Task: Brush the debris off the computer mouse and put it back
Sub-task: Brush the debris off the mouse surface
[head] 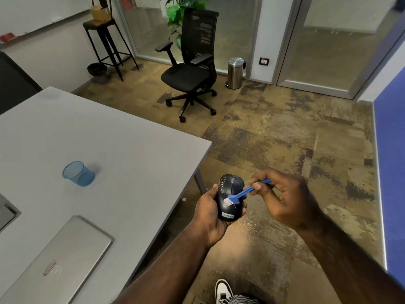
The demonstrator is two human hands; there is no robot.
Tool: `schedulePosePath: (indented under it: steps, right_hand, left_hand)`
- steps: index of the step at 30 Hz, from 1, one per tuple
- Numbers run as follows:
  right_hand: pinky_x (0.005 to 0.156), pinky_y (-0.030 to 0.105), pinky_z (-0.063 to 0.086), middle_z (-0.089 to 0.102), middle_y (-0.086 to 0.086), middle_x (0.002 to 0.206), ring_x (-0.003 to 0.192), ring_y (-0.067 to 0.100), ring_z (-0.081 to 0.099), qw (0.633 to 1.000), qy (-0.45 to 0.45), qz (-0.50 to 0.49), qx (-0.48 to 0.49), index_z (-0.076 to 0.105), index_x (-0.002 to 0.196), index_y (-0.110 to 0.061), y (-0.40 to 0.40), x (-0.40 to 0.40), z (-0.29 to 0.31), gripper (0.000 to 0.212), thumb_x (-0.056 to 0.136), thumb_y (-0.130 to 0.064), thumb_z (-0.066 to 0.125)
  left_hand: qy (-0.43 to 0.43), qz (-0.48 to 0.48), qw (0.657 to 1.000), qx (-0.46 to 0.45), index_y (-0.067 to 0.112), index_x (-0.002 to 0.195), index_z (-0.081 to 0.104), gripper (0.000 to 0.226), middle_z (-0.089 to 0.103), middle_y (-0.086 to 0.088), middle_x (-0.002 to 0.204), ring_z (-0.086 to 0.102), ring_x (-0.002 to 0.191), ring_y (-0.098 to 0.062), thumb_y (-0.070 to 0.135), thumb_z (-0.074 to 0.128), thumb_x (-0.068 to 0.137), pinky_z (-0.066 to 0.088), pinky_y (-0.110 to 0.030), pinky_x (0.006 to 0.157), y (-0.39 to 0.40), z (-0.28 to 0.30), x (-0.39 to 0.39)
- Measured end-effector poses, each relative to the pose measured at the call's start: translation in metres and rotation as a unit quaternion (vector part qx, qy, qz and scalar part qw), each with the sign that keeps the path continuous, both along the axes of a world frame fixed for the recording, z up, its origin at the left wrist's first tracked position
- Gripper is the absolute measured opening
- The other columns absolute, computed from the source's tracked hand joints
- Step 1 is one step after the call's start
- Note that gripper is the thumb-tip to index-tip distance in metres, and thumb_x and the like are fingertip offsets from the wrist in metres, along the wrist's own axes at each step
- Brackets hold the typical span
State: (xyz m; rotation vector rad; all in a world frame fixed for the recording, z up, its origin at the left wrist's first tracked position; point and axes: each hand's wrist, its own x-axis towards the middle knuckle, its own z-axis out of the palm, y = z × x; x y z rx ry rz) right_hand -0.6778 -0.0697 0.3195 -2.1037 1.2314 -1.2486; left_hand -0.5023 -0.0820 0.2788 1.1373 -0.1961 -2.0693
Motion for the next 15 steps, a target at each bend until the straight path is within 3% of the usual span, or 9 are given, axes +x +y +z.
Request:
schedulePosePath:
  steps: [5, 10, 15]
  right_hand:
    - [0.055, 0.037, 0.058, 0.073, -0.007, 0.078, 0.071, 0.011, 0.073, 0.992, 0.039, -0.118, 0.006, 0.063, 0.099, -0.030, -0.012, 0.001, 0.001, 0.015, 0.094, -0.016, 0.060]
    - [0.052, 0.036, 0.054, 0.073, -0.010, 0.081, 0.065, 0.009, 0.068, 0.997, 0.070, -0.026, 0.015, 0.068, 0.094, -0.022, -0.012, 0.002, 0.011, 0.012, 0.089, -0.020, 0.058]
    - [0.050, 0.042, 0.055, 0.073, 0.000, 0.076, 0.061, 0.020, 0.068, 0.993, 0.082, -0.083, 0.028, 0.070, 0.096, -0.016, -0.019, 0.001, 0.012, 0.010, 0.092, -0.010, 0.063]
  left_hand:
    - [-0.022, -0.008, 1.000, -0.010, 0.000, 0.113, 0.064, 0.056, 0.070, -0.023, 0.088, 0.066, 0.068, -0.031, 0.042, 0.029, 0.103, 0.056, -0.035, 0.062, 0.004, 0.002, -0.004]
    - [-0.058, -0.021, 0.998, -0.011, 0.001, 0.115, 0.064, 0.057, 0.070, -0.023, 0.092, 0.066, 0.071, -0.032, 0.045, 0.030, 0.102, 0.056, -0.033, 0.059, 0.005, 0.002, -0.007]
    - [-0.053, -0.019, 0.998, -0.007, 0.004, 0.122, 0.061, 0.054, 0.068, -0.022, 0.100, 0.067, 0.073, -0.031, 0.045, 0.032, 0.102, 0.055, -0.037, 0.065, 0.006, 0.003, -0.008]
